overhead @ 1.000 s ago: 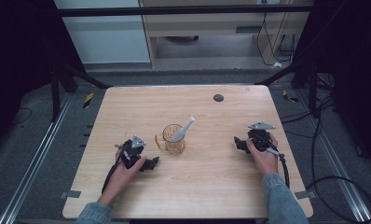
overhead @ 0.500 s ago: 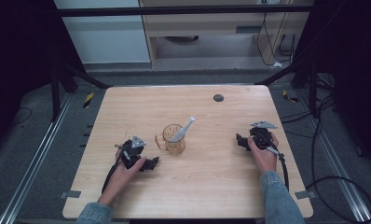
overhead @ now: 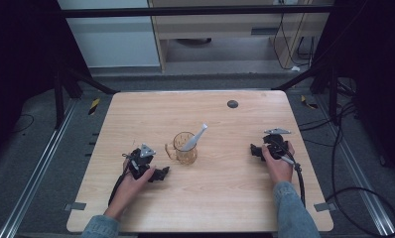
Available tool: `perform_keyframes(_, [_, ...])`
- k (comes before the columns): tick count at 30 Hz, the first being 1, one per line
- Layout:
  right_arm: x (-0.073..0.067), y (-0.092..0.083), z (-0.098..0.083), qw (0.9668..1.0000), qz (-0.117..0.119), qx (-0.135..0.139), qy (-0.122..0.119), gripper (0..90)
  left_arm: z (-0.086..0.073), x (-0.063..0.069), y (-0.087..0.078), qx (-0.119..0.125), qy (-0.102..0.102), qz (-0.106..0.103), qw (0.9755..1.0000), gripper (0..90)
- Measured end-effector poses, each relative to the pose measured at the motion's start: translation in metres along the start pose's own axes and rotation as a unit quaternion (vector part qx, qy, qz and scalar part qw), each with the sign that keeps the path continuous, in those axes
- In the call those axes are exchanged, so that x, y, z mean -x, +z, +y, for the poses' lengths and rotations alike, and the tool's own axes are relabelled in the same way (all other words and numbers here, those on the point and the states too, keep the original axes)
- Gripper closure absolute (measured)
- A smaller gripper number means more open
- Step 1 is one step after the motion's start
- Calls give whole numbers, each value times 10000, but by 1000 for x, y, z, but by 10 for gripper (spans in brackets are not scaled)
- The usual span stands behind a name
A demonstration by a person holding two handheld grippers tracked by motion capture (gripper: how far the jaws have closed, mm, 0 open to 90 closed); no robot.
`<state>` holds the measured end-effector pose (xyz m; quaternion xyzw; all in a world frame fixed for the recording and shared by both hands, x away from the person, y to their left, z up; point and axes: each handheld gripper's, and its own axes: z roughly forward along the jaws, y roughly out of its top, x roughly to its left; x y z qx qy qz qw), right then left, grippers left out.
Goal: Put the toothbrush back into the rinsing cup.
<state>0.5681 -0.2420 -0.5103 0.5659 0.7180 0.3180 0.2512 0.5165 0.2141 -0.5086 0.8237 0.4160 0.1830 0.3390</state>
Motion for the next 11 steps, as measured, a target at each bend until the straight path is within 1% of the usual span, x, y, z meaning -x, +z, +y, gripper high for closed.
perform_keyframes(2, [0, 0, 0, 10000, -7, -4, -21, 92, 0, 0, 0, 0, 0, 0, 10000, 0])
perform_keyframes(7, [-2, 1, 0, 10000, -35, -10, 17, 82, 0, 0, 0, -4, 5, 0, 10000, 0])
perform_keyframes(11, [-6, 0, 0, 9993, -271, -50, 248, 54, 0, 0, 0, -5, 7, 0, 10000, 0])
